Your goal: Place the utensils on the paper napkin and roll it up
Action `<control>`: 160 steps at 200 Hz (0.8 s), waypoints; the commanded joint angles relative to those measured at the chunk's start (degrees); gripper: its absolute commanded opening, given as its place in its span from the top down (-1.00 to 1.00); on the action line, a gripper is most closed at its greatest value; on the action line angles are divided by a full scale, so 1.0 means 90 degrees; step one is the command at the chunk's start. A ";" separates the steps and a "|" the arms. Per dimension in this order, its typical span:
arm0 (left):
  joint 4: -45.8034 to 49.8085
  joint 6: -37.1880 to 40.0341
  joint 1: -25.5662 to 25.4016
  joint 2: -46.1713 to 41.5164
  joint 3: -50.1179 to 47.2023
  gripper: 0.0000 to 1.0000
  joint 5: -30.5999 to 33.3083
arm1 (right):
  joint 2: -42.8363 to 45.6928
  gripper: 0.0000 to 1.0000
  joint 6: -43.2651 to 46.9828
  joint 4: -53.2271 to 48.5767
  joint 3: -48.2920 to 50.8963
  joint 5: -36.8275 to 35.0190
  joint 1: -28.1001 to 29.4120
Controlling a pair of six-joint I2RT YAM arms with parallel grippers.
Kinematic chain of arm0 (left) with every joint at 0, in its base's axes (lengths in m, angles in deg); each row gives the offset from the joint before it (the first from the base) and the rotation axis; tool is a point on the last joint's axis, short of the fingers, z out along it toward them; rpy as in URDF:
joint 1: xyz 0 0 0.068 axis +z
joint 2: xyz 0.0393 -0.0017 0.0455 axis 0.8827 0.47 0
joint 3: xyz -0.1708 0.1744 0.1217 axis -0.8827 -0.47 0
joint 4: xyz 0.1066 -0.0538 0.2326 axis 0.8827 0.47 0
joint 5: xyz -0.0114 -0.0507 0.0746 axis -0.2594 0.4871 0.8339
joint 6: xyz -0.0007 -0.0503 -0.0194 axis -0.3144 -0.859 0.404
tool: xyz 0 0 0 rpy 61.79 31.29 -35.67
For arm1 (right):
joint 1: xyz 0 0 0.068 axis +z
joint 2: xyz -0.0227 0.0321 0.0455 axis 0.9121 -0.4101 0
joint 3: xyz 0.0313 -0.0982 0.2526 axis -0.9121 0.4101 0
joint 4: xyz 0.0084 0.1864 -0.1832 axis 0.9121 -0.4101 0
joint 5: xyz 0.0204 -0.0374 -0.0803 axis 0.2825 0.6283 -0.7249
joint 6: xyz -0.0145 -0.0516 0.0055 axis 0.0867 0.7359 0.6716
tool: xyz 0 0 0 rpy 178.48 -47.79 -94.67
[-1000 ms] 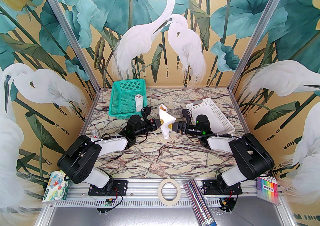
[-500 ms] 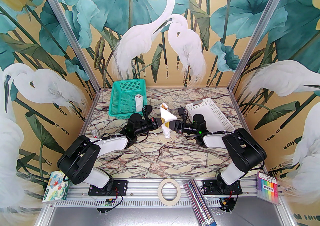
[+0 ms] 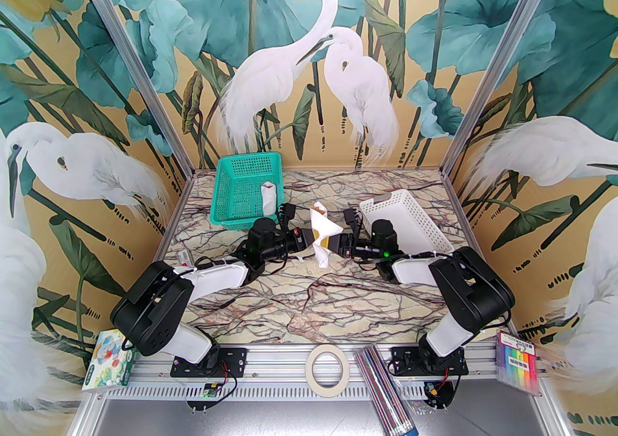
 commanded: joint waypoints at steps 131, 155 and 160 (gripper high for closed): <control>0.1061 0.0691 0.0702 -0.2687 -0.0272 -0.35 -0.0391 | 0.1177 1.00 0.1420 -0.0876 -0.0580 0.0308 -0.0452; 0.0422 0.0709 0.0702 -0.2784 -0.0235 -0.37 -0.0873 | 0.1608 1.00 0.1892 -0.1303 -0.0815 0.0351 -0.0449; 0.0253 0.0691 0.0699 -0.2761 -0.0215 -0.37 -0.1002 | 0.1693 1.00 0.1963 -0.1341 -0.0848 0.0364 -0.0440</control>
